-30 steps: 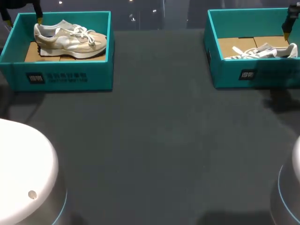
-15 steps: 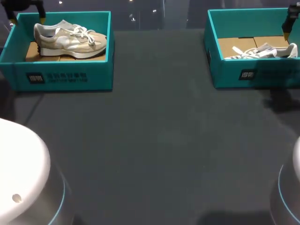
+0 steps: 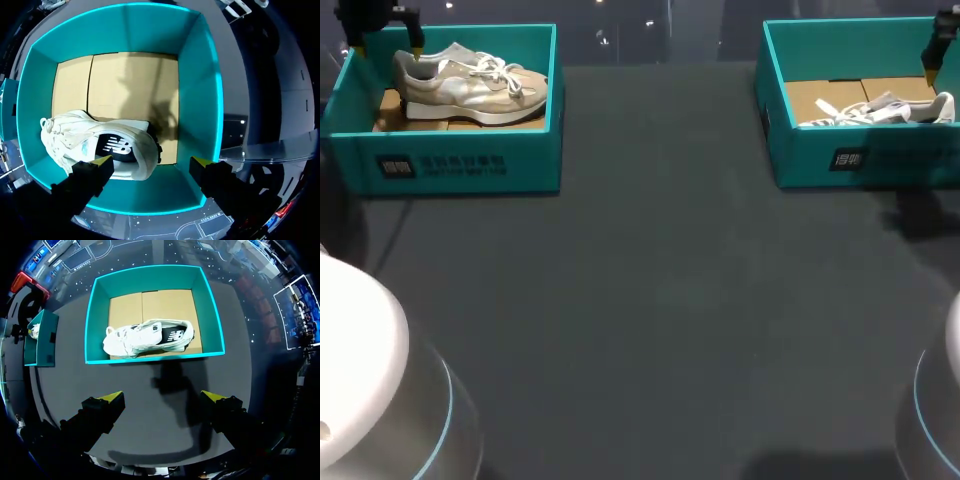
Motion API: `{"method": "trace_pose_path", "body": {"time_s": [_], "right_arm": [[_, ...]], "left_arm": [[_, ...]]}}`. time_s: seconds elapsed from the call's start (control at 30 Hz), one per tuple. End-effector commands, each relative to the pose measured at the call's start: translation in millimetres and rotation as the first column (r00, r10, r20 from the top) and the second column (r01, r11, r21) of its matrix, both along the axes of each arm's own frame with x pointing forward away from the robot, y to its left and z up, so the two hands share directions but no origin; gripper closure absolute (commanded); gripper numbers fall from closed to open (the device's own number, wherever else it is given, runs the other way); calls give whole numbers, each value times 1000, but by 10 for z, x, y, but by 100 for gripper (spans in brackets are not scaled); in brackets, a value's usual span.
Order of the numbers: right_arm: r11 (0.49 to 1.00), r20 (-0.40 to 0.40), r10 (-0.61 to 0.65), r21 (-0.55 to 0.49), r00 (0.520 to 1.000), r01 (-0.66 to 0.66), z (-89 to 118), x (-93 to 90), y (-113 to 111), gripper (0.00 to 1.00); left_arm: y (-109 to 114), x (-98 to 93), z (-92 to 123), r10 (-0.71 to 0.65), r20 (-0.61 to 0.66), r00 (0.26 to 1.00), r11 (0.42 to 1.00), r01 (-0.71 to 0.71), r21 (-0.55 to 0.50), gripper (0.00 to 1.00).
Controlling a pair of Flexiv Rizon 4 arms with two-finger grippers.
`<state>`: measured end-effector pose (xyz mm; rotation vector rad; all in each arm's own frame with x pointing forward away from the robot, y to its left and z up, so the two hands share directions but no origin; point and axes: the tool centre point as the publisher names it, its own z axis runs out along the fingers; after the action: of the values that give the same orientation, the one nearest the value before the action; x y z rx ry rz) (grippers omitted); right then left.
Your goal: Take the shoe out of the shoebox, open the shoe tongue, remove and reinsert the insole, then place the shoe into the shoebox
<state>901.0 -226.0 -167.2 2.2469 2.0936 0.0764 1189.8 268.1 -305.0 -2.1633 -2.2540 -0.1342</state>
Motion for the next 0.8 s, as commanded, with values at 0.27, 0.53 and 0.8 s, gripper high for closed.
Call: {"method": "trace_pose_path", "body": {"time_s": [0.27,0.53,0.8], "right_arm": [[1000,-1,-1,-1,1000,1,2,-2,4,0],[1000,-1,-1,-1,1000,1,2,-2,4,0],[1000,-1,-1,-1,1000,1,2,-2,4,0]], "left_arm": [[-21,121,-263,-23,-25,999,1000,23,-11,0],[-12,59,-398,-23,-49,999,1000,23,-6,0],[24,84,-538,-15,-69,997,1000,15,6,3]]}}
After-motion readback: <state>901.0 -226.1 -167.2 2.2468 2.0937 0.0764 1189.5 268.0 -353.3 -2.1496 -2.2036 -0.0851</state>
